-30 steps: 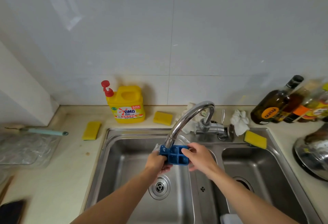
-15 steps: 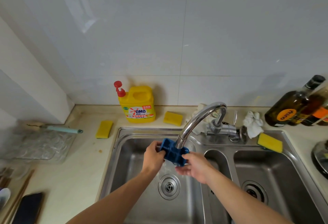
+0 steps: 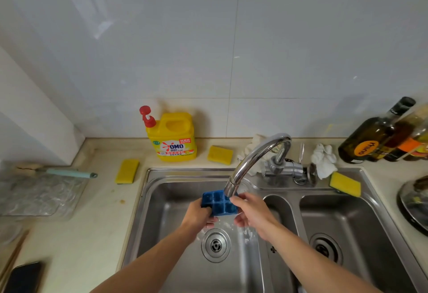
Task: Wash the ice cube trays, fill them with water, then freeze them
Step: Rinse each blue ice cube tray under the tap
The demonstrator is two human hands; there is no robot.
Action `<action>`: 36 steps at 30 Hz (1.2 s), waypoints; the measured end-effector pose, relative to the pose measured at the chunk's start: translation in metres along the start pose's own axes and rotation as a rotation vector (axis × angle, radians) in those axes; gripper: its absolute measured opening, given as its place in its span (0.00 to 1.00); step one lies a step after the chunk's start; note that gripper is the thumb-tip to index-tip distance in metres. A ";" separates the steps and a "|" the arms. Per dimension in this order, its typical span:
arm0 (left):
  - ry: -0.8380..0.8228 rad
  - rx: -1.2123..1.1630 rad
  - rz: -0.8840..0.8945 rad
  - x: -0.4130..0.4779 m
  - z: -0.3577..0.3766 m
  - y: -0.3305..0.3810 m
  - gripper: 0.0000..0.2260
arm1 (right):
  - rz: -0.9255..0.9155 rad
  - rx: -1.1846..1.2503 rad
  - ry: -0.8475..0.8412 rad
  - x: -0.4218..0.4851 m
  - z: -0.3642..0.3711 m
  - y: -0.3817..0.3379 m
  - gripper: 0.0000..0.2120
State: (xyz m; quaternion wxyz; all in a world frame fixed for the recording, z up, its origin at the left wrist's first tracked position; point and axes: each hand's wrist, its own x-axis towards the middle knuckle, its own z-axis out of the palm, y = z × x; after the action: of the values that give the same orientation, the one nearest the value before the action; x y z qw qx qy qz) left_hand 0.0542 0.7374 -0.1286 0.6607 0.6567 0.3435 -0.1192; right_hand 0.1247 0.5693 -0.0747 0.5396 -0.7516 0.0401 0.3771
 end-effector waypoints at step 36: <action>-0.025 -0.229 -0.006 -0.017 0.020 0.000 0.10 | -0.187 0.054 0.148 -0.029 -0.036 0.001 0.07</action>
State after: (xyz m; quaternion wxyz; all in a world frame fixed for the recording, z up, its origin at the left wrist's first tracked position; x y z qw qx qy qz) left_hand 0.0477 0.7133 -0.1199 0.7352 0.5746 0.3484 -0.0893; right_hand 0.1228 0.5283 -0.0530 0.5882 -0.7630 0.0198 0.2675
